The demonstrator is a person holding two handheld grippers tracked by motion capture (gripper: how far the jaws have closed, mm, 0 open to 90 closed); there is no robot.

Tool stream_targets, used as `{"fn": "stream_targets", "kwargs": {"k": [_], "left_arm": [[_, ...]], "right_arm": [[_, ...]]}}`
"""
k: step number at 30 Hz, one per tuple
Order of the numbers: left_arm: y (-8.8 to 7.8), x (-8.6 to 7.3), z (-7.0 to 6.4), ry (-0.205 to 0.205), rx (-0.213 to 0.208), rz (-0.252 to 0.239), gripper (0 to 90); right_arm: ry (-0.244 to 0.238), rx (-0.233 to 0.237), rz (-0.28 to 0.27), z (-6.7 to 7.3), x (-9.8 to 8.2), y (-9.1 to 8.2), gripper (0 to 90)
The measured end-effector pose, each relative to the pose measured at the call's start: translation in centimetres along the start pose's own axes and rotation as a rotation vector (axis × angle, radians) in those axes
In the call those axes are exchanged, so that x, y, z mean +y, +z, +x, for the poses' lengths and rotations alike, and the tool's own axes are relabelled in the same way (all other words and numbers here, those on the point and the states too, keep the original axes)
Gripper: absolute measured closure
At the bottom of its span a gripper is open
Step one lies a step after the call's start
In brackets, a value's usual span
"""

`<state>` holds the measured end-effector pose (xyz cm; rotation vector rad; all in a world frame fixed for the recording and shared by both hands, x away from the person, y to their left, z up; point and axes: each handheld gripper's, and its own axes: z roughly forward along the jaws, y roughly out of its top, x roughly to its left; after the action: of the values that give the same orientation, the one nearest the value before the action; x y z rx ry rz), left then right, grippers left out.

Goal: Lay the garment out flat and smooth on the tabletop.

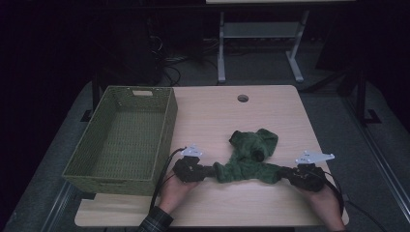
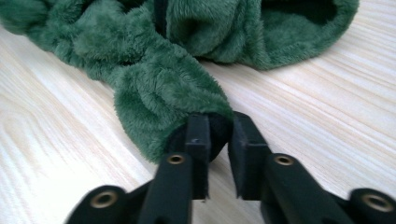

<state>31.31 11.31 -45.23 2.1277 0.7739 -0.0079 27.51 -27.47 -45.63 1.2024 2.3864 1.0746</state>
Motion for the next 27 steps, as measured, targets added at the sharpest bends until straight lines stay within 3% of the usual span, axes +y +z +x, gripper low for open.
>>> {"fn": "stream_targets", "kwargs": {"k": [4, 8, 10, 13, 16, 19, 23, 27], "left_arm": [[-1.3, 0.6, -0.4, 0.004, 0.035, -0.049, 66.8], [-2.9, 1.6, -1.6, 0.046, 0.048, -0.099, 66.1], [-3.6, 2.3, -2.5, 0.067, 0.027, -0.131, 69.8], [-3.7, 3.1, -3.9, 0.116, -0.012, -0.141, 76.7], [-2.4, 3.2, -4.7, 0.153, -0.035, -0.097, 82.9], [-0.5, 2.6, -4.5, 0.143, -0.046, -0.054, 86.5], [1.8, 1.5, -3.3, 0.149, 0.009, 0.033, 86.6], [2.4, 1.1, -2.1, 0.13, 0.03, 0.068, 88.7]], "right_arm": [[0.009, -0.029, -0.031, -0.1, 0.0, -0.5, 65.6], [0.008, -0.042, -0.073, 0.0, 0.2, -1.3, 65.8], [-0.006, -0.034, -0.087, 0.3, 0.4, -1.6, 69.2], [-0.03, -0.017, -0.102, 1.0, 0.7, -1.6, 74.6], [-0.053, 0.011, -0.096, 1.7, 1.0, -1.2, 79.4], [-0.067, 0.035, -0.068, 2.3, 1.1, -0.3, 83.2], [-0.077, 0.036, -0.021, 2.4, 1.1, 1.0, 87.1], [-0.073, 0.015, 0.03, 1.9, 1.0, 2.0, 89.2]]}}
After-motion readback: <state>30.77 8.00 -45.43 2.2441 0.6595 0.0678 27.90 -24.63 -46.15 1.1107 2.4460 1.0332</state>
